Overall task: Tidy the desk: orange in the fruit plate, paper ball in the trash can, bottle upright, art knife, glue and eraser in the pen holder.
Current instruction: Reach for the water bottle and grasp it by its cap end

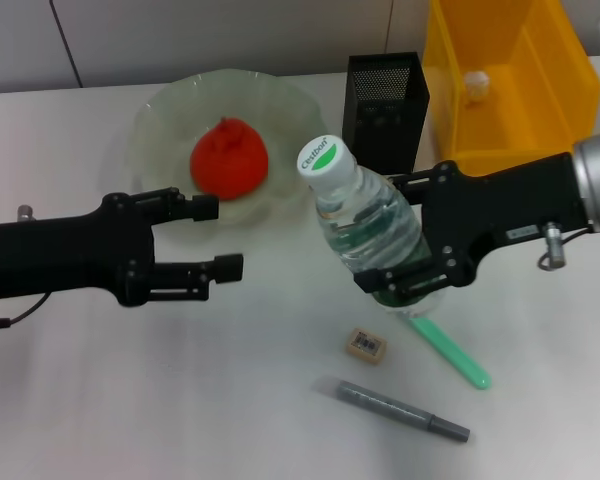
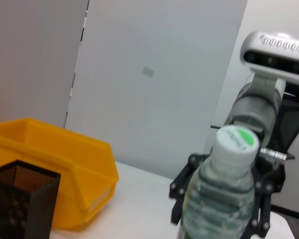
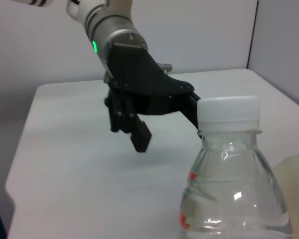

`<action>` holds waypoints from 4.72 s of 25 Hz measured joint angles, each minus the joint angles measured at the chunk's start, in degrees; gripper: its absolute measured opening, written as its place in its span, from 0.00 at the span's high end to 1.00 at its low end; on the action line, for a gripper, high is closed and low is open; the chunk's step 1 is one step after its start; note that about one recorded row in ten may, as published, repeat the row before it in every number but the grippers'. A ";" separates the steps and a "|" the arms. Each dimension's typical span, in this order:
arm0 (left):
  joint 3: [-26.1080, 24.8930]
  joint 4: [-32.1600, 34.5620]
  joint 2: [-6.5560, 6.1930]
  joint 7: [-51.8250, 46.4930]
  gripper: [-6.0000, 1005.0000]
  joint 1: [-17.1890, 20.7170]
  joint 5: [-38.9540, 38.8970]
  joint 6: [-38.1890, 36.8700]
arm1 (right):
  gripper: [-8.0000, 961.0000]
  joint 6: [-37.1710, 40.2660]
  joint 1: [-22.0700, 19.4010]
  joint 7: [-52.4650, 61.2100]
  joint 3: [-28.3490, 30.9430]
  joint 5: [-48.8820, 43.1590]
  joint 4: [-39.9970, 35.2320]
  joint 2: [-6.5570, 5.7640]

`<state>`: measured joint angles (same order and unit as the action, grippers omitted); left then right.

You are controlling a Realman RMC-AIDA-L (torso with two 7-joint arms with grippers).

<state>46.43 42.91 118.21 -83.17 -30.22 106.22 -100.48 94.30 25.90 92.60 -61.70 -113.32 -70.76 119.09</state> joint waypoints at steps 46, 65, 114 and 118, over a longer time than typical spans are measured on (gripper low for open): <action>-0.02 -11.68 0.32 9.71 0.23 -1.45 -12.53 5.06 | 0.20 -13.15 14.50 -22.78 -0.28 9.09 33.42 0.40; 0.07 -14.40 0.40 12.59 0.24 -0.08 -15.52 5.18 | 0.20 -13.36 14.29 -24.60 -0.35 11.60 34.99 0.53; 0.57 -16.67 0.51 14.82 0.52 -0.55 -17.12 2.71 | 0.20 -15.89 16.10 -26.05 -1.76 13.03 38.15 0.52; 0.59 -16.72 0.46 14.82 0.54 -0.48 -17.11 2.88 | 0.20 -15.98 16.12 -26.09 -1.76 13.03 38.15 0.52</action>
<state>47.02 26.20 118.66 -68.35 -30.71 89.11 -97.59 78.32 42.02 66.51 -63.46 -100.29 -32.60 119.62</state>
